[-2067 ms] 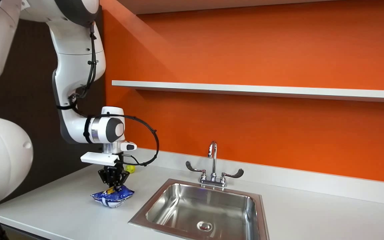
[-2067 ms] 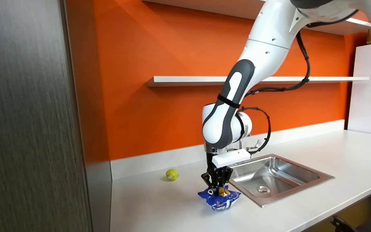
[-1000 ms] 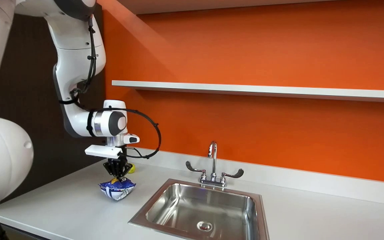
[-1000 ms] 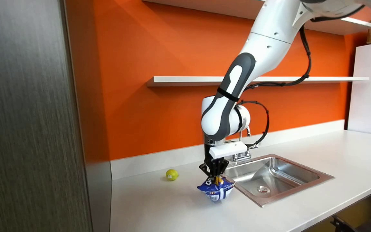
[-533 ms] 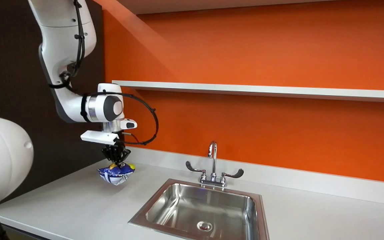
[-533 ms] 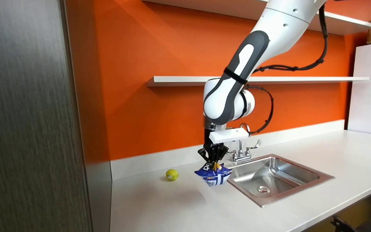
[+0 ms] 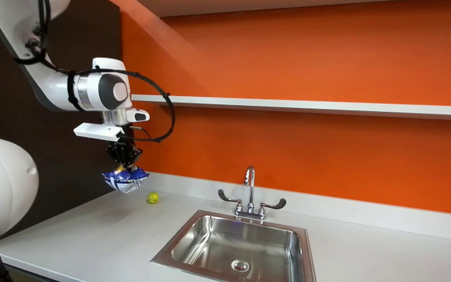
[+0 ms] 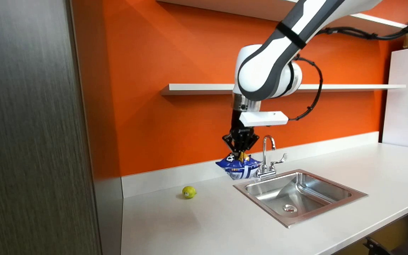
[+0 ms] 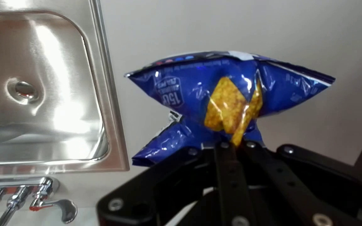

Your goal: Place the bag of doritos on the left side of the bottom shelf

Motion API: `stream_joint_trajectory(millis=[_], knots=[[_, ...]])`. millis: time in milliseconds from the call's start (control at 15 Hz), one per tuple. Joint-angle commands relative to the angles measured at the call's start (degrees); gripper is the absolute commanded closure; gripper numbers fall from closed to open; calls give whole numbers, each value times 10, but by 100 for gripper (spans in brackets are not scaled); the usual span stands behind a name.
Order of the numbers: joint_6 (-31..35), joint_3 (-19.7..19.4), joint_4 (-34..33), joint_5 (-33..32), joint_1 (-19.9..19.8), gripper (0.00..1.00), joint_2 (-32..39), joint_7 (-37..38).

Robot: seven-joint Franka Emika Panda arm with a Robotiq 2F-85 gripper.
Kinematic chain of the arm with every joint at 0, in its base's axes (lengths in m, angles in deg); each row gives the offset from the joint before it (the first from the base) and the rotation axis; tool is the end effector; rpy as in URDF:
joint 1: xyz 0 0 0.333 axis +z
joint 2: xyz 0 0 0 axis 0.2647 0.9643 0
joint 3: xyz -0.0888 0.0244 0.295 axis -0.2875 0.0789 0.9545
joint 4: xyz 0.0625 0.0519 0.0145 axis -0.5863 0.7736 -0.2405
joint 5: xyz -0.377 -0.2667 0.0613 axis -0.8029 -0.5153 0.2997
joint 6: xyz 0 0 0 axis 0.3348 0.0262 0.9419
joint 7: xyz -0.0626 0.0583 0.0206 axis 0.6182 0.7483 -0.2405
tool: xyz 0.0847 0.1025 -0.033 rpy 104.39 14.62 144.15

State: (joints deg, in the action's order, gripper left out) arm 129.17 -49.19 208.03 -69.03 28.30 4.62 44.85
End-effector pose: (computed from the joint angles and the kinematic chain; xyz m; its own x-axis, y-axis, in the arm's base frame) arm 0.4935 0.1540 0.2808 0.9718 0.0649 0.2265 0.0688 -0.9976 -0.0095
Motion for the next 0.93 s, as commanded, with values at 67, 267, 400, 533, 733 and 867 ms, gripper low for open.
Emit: stream_joint_trajectory(millis=[67, 267, 400, 533, 733, 867], knots=[[-55, 36, 11, 40, -10, 100, -149, 3], [-62, 51, -16, 57, -11, 100, -201, 8], [-57, 59, -39, 63, -16, 100, -222, 11], [-49, 65, -65, 64, -24, 100, -232, 14], [-30, 73, -107, 60, -41, 100, -223, 25], [-9, 78, -139, 52, -63, 100, -203, 34]])
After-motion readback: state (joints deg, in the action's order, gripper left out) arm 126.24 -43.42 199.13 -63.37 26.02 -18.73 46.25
